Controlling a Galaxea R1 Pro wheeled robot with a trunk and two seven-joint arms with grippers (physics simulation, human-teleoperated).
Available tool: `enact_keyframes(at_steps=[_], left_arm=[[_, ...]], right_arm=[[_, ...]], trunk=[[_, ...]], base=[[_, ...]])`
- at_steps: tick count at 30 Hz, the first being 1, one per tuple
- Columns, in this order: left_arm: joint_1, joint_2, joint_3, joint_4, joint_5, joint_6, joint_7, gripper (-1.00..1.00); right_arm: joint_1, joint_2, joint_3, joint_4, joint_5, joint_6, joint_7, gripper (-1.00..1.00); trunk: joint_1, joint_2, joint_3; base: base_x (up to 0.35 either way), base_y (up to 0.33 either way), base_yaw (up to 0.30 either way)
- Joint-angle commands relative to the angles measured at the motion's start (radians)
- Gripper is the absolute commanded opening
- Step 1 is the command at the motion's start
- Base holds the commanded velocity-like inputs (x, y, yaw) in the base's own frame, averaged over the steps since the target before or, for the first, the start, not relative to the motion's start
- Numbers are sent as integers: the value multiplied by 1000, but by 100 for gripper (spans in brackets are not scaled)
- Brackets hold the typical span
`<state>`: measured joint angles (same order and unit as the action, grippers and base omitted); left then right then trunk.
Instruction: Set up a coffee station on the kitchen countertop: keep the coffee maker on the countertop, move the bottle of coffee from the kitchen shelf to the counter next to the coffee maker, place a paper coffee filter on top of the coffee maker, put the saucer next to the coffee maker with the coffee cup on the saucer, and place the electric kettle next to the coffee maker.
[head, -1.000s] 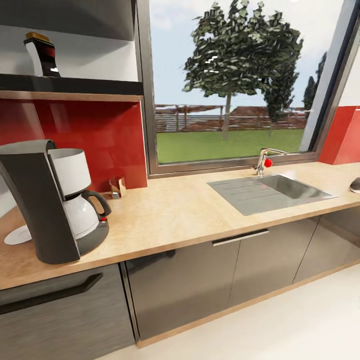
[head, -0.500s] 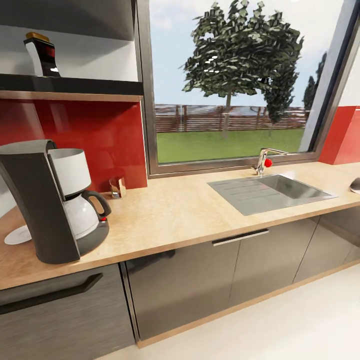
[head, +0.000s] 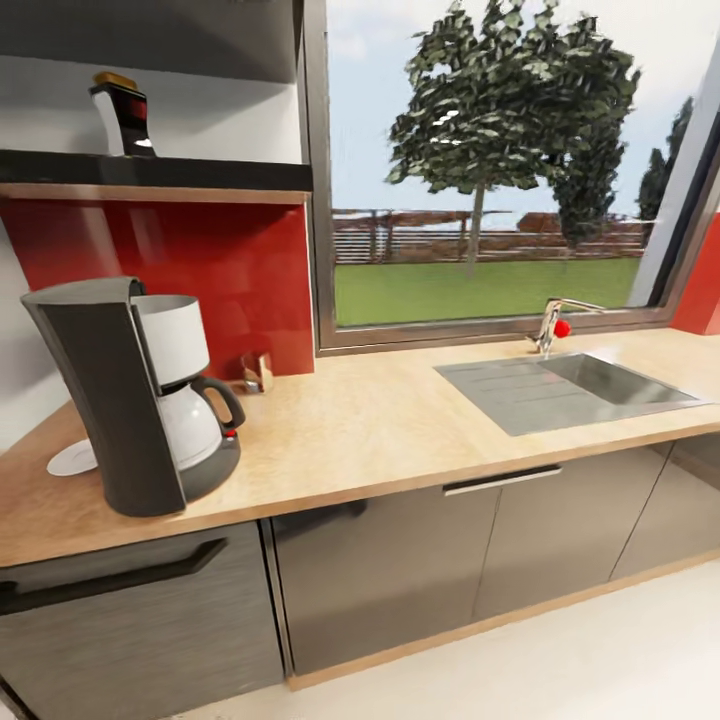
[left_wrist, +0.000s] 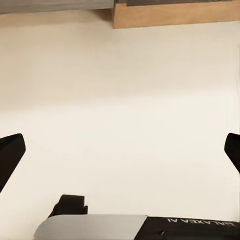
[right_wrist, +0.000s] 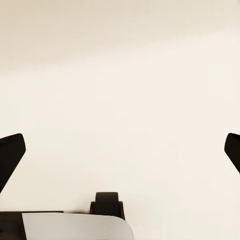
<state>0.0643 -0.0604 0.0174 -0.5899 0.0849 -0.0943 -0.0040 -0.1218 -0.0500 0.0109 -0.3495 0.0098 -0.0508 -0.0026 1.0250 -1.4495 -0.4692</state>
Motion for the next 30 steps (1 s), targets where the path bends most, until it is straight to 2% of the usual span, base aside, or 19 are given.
enact_keyframes(at_steps=[1, 8, 13, 20, 30], left_arm=[[1, -1, 1, -1, 11, -1, 0, 100], [1, -2, 0, -1, 13, -1, 0, 100], [2, -2, -1, -1, 13, 2, 1, 100], [2, -3, -1, 0, 13, 1, 1, 100], [2, -3, -2, 4, 13, 1, 1, 100]], right_arm=[[-1, 0, 1, 1, 1, -3, 0, 100], [-1, -1, 1, 1, 1, -3, 0, 100], [-1, -1, 1, 1, 1, -3, 0, 100], [-1, -1, 1, 1, 1, -3, 0, 100], [-1, -1, 1, 1, 1, -3, 1, 100]], trunk=[[0, 0, -1], [0, 0, -1], [0, 0, -1], [0, 0, -1], [0, 0, -1]], base=[[0, 0, 234], [3, -18, 110], [50, -209, 1], [57, -199, -212], [34, -31, -257]])
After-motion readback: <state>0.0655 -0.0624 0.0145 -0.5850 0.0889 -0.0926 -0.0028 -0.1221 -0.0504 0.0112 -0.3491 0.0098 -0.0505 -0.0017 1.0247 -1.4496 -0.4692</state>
